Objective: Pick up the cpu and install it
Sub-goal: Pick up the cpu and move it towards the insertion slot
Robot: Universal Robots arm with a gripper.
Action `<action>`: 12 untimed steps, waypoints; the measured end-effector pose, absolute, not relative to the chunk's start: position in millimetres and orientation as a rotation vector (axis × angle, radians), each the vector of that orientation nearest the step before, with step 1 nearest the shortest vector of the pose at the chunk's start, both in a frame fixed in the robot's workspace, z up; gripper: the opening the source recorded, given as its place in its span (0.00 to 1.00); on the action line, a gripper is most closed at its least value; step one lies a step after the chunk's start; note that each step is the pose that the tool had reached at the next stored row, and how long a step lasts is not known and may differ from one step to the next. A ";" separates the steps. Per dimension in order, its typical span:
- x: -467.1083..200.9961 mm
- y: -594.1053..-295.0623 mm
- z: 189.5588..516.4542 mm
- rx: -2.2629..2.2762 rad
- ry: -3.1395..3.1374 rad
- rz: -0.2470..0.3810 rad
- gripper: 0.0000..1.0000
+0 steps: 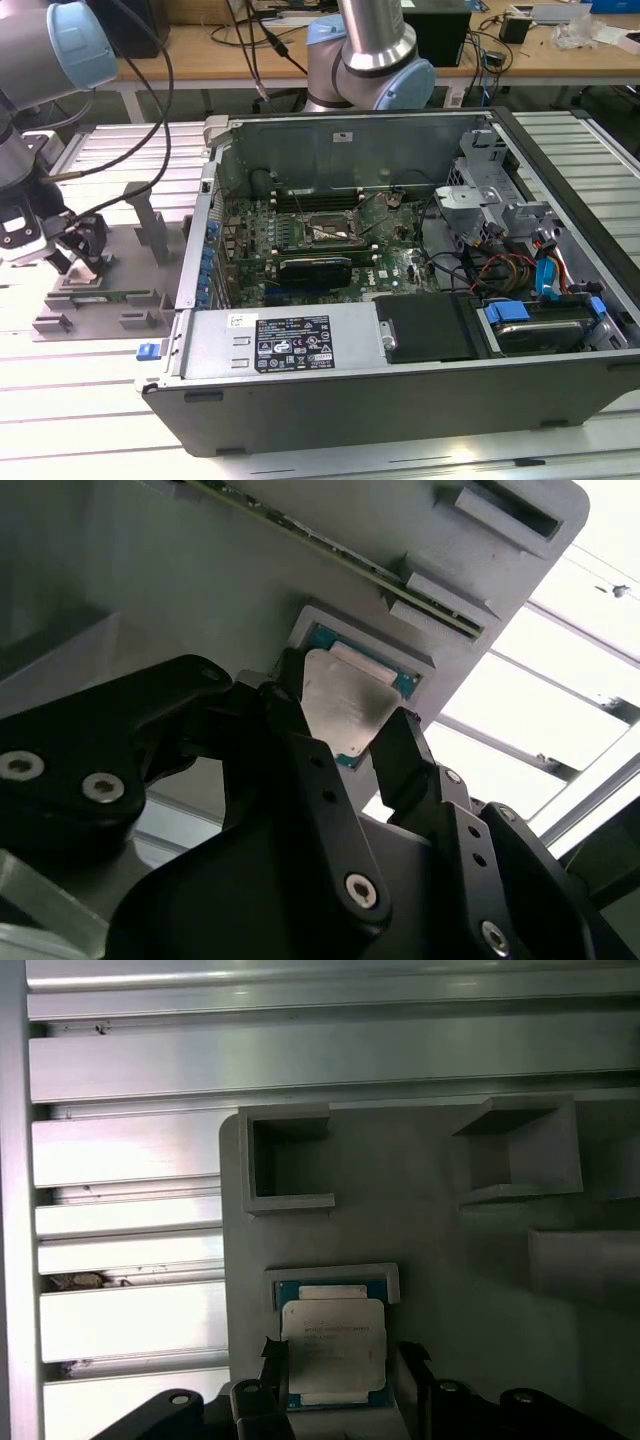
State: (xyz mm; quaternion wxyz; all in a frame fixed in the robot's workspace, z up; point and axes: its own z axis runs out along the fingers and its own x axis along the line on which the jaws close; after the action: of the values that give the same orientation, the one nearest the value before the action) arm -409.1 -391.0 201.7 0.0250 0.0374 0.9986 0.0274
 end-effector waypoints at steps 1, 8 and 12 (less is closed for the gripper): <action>-409.0 -390.4 201.3 0.115 3.089 0.084 0.55; -409.0 -389.1 200.9 0.115 3.089 0.083 0.56; -409.0 -388.8 200.6 0.115 3.089 0.074 0.62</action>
State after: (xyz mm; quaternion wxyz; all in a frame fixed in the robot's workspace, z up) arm -409.0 -388.8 200.6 0.0248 0.0373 0.9987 0.0239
